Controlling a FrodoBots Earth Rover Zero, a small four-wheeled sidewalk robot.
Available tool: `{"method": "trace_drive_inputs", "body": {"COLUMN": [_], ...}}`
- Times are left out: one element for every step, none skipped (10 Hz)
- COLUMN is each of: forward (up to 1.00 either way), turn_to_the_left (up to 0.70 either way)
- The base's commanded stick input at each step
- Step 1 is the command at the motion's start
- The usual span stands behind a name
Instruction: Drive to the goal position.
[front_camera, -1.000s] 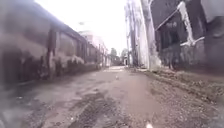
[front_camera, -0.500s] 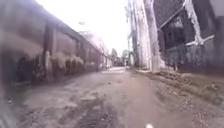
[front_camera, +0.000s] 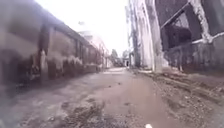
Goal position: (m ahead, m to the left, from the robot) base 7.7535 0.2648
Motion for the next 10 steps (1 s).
{"method": "trace_drive_inputs", "body": {"forward": [0.70,0.70,0.70,0.70,0.70,0.70,0.70,0.70,0.70,0.70], "turn_to_the_left": [0.00,0.00,0.00,0.00,0.00,0.00,0.00,0.00,0.00,0.00]}}
